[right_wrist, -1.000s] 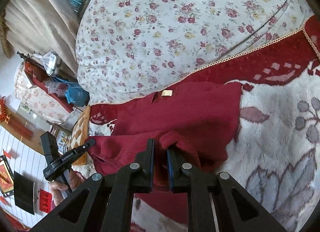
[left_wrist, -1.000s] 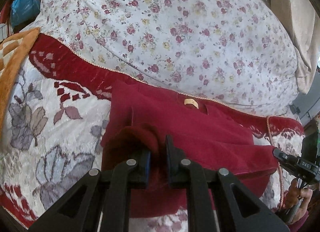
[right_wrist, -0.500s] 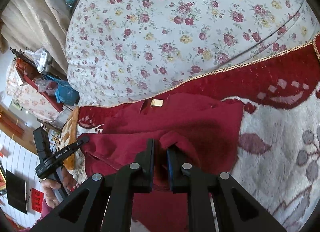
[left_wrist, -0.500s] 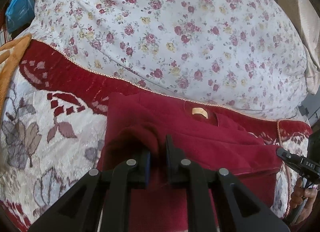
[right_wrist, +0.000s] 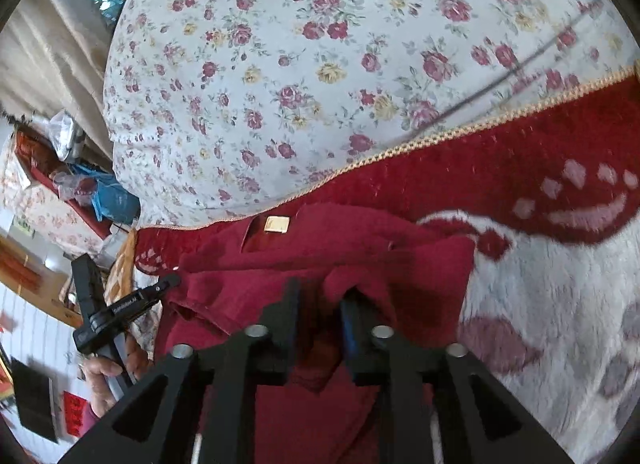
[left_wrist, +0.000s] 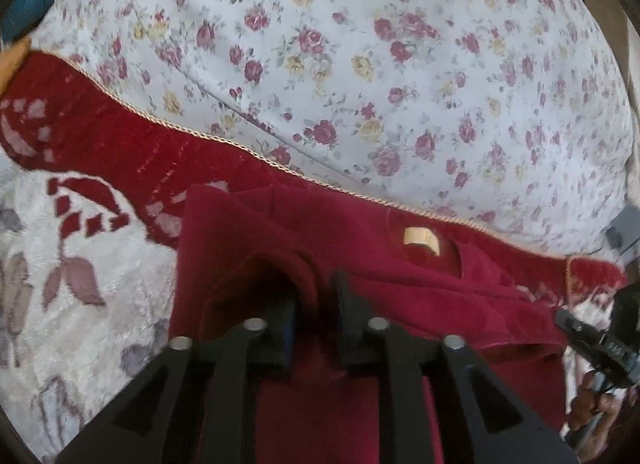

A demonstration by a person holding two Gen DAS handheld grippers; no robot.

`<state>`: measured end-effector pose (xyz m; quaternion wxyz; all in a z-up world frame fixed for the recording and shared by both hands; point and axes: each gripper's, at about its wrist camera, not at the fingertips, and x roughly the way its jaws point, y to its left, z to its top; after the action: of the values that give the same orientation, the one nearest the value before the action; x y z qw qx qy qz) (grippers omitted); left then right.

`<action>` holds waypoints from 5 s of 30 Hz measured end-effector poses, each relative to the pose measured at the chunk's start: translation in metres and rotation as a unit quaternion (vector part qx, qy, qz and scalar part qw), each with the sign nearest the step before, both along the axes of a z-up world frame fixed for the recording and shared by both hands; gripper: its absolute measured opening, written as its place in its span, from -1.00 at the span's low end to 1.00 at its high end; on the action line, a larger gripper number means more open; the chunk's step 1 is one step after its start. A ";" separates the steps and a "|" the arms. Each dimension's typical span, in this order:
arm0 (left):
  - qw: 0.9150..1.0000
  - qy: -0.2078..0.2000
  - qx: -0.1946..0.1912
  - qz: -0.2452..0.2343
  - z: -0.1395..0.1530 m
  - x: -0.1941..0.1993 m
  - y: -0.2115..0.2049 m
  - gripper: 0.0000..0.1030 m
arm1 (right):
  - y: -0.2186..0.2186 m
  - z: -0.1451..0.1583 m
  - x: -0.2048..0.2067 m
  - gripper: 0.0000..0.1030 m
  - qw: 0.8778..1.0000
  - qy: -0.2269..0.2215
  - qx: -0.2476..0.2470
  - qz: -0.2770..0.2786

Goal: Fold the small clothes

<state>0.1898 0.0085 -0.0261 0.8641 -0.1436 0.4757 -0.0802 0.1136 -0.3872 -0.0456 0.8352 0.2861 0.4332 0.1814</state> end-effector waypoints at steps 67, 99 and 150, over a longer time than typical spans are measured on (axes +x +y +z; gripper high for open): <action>0.997 0.014 0.002 -0.081 0.001 -0.134 0.043 -0.69 | 0.043 0.024 -0.146 -0.85 0.983 0.003 -0.180 0.025; 0.996 0.017 0.089 0.014 -0.015 -0.114 0.063 0.49 | 0.332 0.006 0.065 -0.06 0.951 -0.030 -0.254 0.174; 0.998 0.022 0.020 0.047 -0.021 -0.103 0.076 0.82 | 0.371 -0.001 0.072 -0.30 0.948 -0.004 -0.236 0.213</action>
<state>0.0867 0.0850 -0.0471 0.8588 -0.1500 0.4891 -0.0270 0.1852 -0.0160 -0.0468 0.8224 -0.0187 0.5113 0.2488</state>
